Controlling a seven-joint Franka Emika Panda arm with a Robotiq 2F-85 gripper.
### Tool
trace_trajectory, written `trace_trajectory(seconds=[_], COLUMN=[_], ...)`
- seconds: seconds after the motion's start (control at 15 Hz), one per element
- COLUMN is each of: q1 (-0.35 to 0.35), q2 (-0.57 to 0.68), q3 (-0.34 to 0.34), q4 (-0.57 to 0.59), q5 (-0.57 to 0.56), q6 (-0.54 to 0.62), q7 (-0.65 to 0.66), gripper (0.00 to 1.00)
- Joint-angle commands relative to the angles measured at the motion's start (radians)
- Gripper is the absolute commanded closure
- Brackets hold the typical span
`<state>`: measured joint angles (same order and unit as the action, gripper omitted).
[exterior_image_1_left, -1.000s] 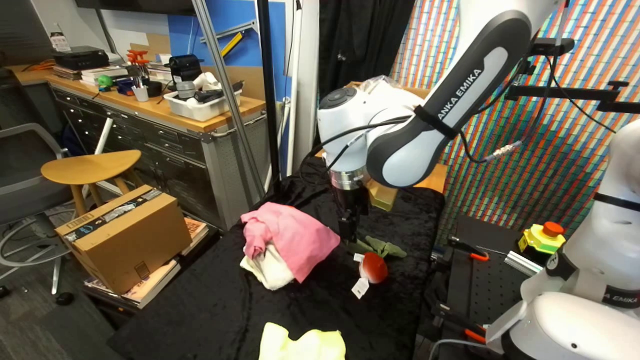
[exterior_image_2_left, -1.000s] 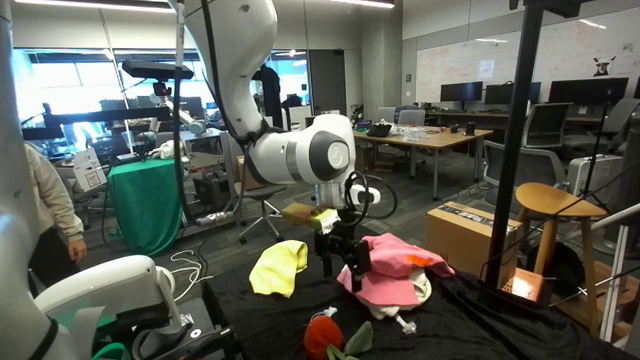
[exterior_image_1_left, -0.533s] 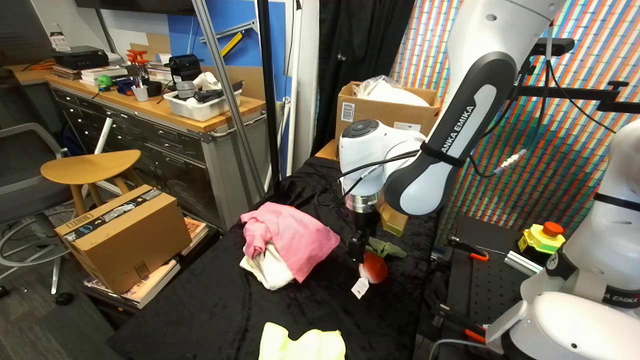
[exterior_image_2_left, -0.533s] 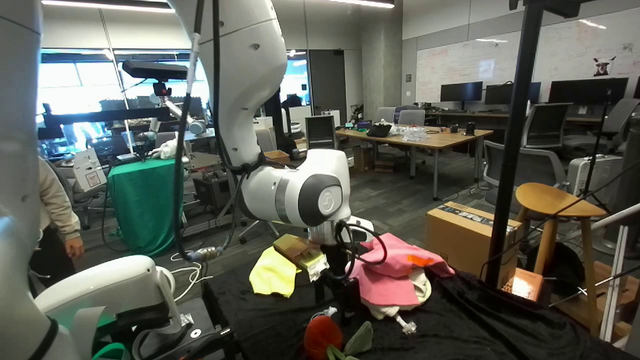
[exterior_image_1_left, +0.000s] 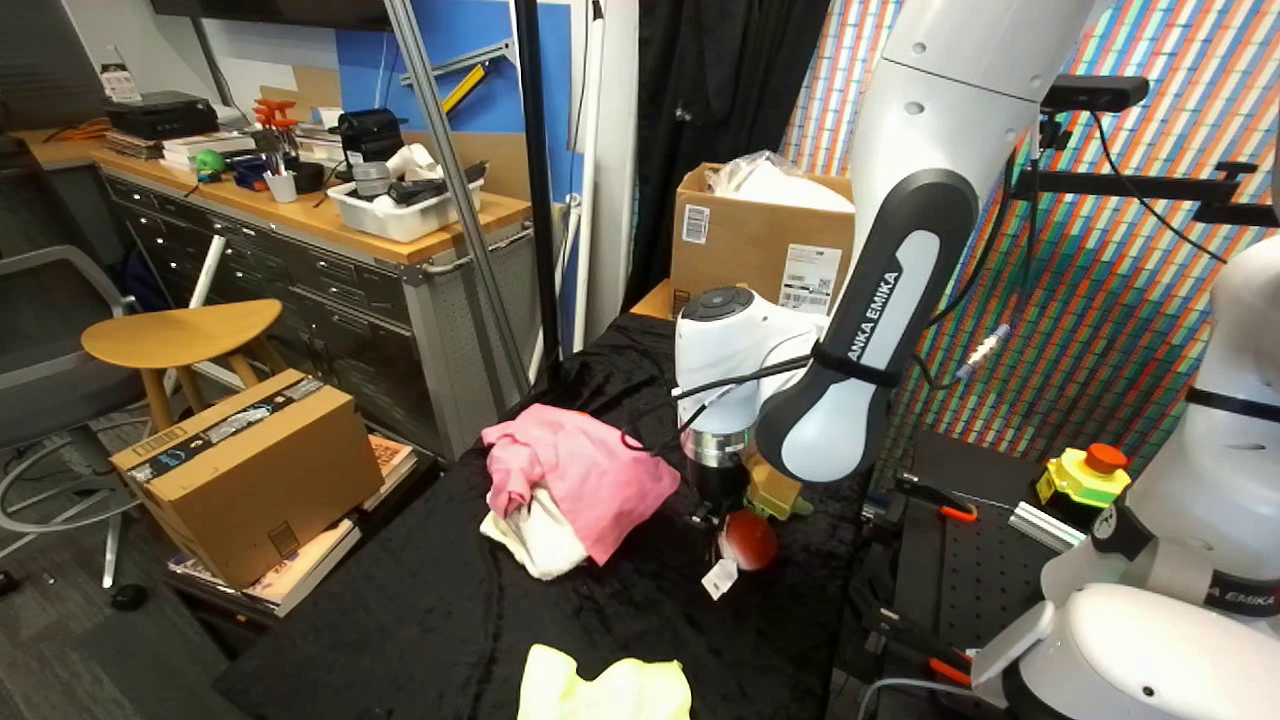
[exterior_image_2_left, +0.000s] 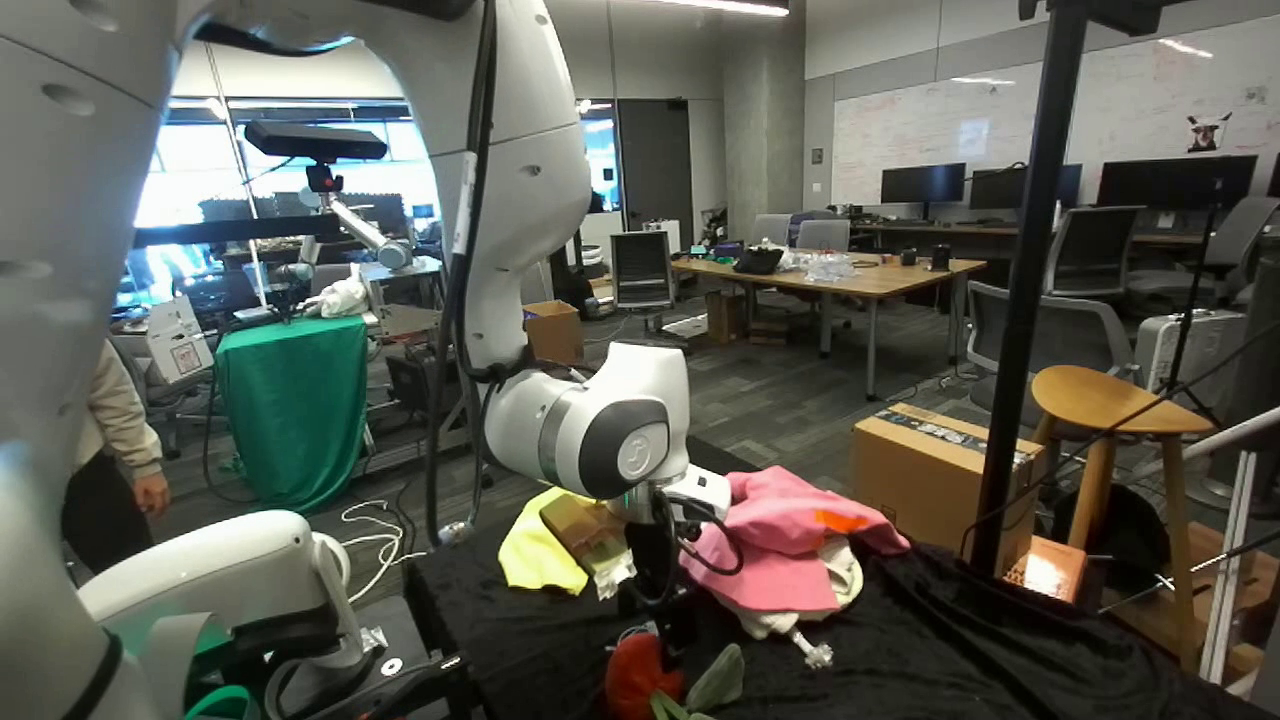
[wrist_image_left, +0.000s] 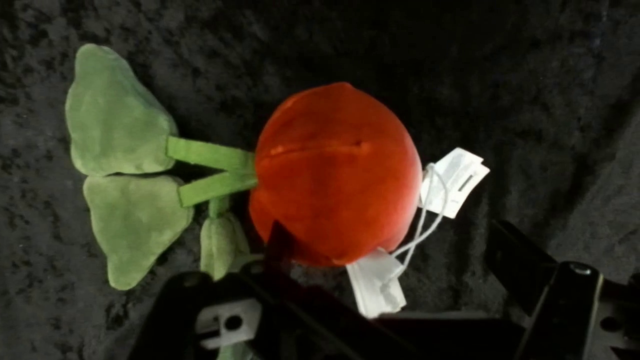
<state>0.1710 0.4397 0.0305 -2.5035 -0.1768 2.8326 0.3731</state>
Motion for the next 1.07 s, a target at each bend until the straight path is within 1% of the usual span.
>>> trace_trajectory(seconds=[0.0,0.07,0.33,0.4,0.6,0.87,0.93,1.0], q1=[0.042,0.033,0.063,0.079,0.106,0.151,0.157,0.165], q2=[0.025,0.019,-0.001,-0.009,-0.035,-0.067,-0.074,-0.082], q3=[-0.052,-0.049,-0.104,-0.125,-0.158,-0.188,-0.191,-0.195], q4=[-0.001,-0.009,-0.035,-0.039,-0.056,-0.084,-0.090,-0.098], q5=[0.030,0.040,0.014,0.003,-0.014,-0.046,-0.050,-0.059], q6=[0.036,0.031,0.026,0.018,-0.013,-0.020,-0.023,-0.026], q7=[-0.021,-0.033,-0.018,-0.007,-0.010,0.006,0.005,0.007], gripper=[0.00,0.00,0.00,0.00,0.00,0.00,0.09,0.26])
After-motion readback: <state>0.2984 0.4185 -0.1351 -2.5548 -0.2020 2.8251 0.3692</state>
